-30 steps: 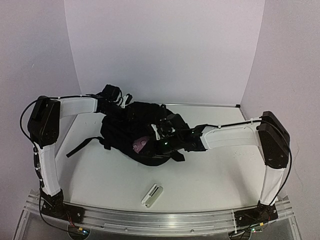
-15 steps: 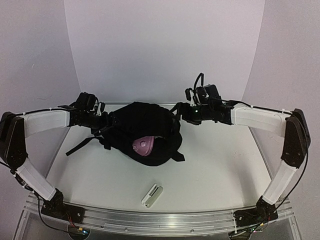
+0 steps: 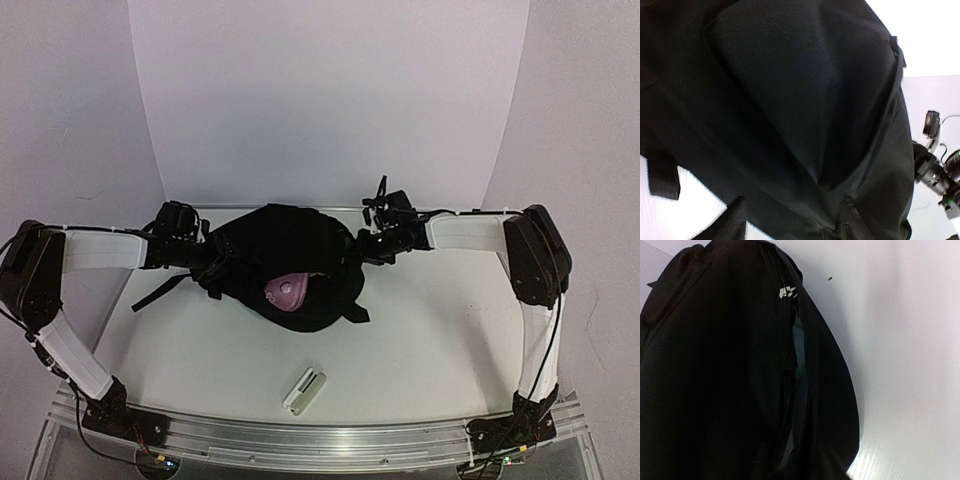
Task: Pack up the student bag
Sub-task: Adjust the student bag at the center of the board.
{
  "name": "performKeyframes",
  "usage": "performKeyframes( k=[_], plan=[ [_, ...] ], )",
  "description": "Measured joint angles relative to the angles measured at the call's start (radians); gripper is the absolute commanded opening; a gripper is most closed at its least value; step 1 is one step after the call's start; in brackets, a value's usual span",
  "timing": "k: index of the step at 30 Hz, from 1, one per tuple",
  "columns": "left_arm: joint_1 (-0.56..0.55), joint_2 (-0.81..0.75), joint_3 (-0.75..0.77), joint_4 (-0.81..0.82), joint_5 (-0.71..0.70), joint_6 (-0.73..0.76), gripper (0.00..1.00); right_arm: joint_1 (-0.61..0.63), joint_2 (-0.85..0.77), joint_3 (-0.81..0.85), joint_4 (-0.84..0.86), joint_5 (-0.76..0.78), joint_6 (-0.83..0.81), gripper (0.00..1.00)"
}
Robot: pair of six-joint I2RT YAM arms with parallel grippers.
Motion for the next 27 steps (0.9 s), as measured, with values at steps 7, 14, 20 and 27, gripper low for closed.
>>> performKeyframes(
  k=[7, 14, 20, 27],
  plan=[
    [0.039, 0.154, 0.011, 0.098, 0.066, 0.01, 0.1, -0.001, -0.011, -0.038, 0.026, -0.039, 0.001, 0.0],
    [0.123, 0.274, 0.12, 0.145, 0.159, 0.037, 0.06, 0.038, -0.121, -0.228, 0.109, -0.094, 0.058, 0.0],
    [0.188, 0.338, 0.219, 0.196, 0.222, 0.093, 0.32, 0.149, -0.194, -0.351, 0.215, -0.122, 0.155, 0.0],
    [0.192, 0.224, 0.25, 0.093, 0.122, 0.282, 0.61, 0.189, -0.249, -0.545, 0.393, -0.114, 0.321, 0.0]
  ],
)
